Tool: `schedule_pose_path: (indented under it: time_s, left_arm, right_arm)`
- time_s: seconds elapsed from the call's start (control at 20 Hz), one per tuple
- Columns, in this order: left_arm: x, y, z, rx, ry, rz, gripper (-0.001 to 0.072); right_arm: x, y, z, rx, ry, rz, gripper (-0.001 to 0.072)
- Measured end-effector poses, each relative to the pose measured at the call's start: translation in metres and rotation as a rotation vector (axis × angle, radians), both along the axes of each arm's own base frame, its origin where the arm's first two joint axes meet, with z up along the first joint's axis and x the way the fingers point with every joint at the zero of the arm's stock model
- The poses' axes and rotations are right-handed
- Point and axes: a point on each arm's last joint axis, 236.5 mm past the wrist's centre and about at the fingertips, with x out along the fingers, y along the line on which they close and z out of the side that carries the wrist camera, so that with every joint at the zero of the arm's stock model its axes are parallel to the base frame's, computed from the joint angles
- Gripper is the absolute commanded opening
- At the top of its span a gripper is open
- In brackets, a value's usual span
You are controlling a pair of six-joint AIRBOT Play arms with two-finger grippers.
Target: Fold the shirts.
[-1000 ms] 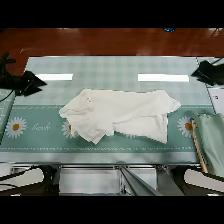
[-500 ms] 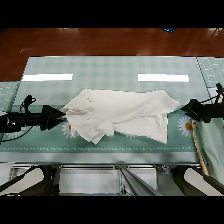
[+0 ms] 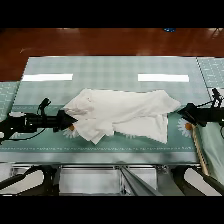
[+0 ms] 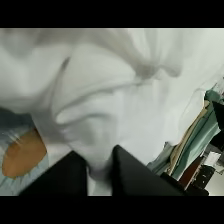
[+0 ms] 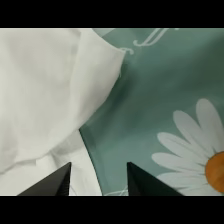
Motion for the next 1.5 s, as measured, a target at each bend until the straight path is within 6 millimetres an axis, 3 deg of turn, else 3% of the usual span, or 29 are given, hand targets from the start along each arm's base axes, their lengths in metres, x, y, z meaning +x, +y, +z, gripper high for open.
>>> schedule_pose_path:
  time_s: [0.3, 0.6, 0.9, 0.95, 1.05, 1.1, 1.2, 1.3, 1.4, 1.5]
  left_arm:
    - [0.028, 0.001, 0.006, 0.022, -0.084, 0.036, 0.0023]
    - [0.035, 0.001, 0.010, 0.022, -0.107, 0.039, 0.0023]
    - [0.035, 0.000, 0.012, 0.016, -0.108, 0.036, 0.0023]
    - [0.035, 0.000, 0.012, 0.016, -0.108, 0.036, 0.0023]
    - [0.036, -0.001, 0.013, 0.011, -0.110, 0.041, 0.0023]
    - [0.038, -0.001, 0.015, 0.008, -0.115, 0.043, 0.0023]
    - [0.048, 0.002, 0.024, 0.000, -0.141, 0.052, 0.0023]
    - [0.068, 0.007, 0.048, -0.017, -0.207, 0.059, 0.0023]
    - [0.095, 0.016, 0.090, -0.041, -0.307, 0.066, 0.0023]
    - [0.127, 0.029, 0.147, -0.046, -0.436, 0.086, 0.0023]
  right_arm:
    - [0.007, -0.008, 0.000, -0.027, -0.027, -0.028, 0.0405]
    - [0.018, -0.012, -0.015, 0.008, -0.003, -0.073, 0.0406]
    - [0.057, 0.008, -0.033, 0.128, 0.006, -0.081, 0.0400]
    - [0.067, 0.016, -0.035, 0.149, 0.004, -0.069, 0.0326]
    - [0.084, 0.030, -0.041, 0.164, 0.004, -0.036, 0.0030]
    - [0.094, 0.036, -0.041, 0.168, -0.002, -0.019, 0.0027]
    - [0.117, 0.048, -0.027, 0.176, -0.043, 0.030, 0.0027]
    - [0.142, 0.055, 0.004, 0.181, -0.111, 0.090, 0.0027]
    - [0.169, 0.054, 0.055, 0.152, -0.213, 0.140, 0.0027]
    - [0.193, 0.049, 0.121, 0.093, -0.341, 0.178, 0.0027]
